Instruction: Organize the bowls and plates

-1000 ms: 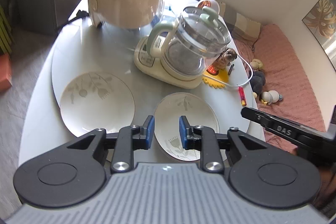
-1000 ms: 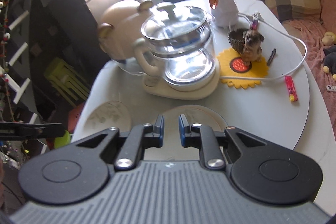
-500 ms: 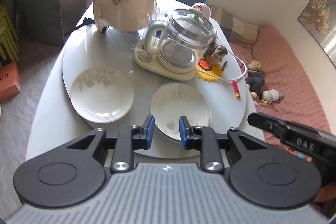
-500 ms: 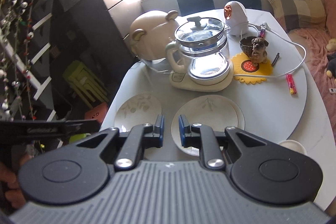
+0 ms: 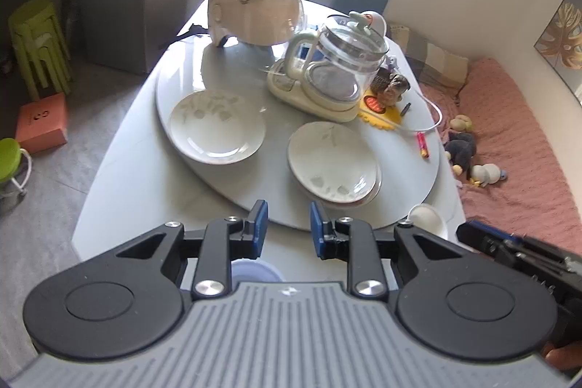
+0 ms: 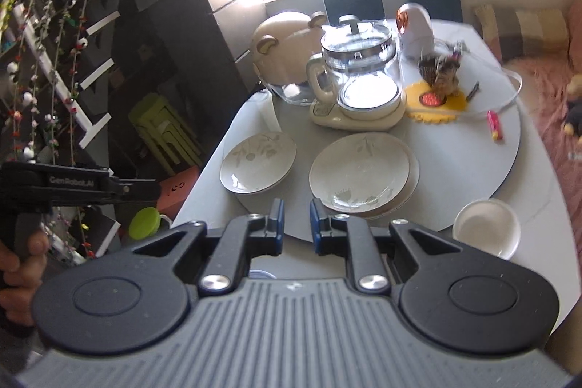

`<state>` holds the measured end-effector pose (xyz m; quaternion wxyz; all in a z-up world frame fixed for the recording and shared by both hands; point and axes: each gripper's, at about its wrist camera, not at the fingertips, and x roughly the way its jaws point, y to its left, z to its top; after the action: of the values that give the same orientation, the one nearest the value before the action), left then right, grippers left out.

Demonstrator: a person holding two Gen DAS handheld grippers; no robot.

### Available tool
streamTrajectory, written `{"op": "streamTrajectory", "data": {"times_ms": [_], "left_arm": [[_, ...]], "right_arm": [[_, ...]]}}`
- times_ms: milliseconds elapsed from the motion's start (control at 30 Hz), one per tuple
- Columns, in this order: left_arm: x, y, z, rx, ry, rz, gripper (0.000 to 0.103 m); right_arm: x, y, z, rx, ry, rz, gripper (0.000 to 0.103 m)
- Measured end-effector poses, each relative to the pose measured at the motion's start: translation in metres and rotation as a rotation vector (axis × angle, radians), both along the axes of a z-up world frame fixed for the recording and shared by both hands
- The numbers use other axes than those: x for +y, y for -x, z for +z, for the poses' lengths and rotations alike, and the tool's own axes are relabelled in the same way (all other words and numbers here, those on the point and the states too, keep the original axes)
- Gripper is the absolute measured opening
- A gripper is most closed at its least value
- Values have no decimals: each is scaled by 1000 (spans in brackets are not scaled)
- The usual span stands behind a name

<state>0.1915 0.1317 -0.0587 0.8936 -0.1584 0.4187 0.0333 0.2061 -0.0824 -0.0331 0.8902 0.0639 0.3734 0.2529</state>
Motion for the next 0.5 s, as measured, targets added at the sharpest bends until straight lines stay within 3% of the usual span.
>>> {"op": "streamTrajectory", "data": {"times_ms": [200,500], "left_arm": [[-2,41,2,-3,-13,62,28],[19,68,-2,-2,61,146,31]], "right_arm": [[8,17,1,2,-27,75,18],[32,31,-1,-38,3,143,19]]}}
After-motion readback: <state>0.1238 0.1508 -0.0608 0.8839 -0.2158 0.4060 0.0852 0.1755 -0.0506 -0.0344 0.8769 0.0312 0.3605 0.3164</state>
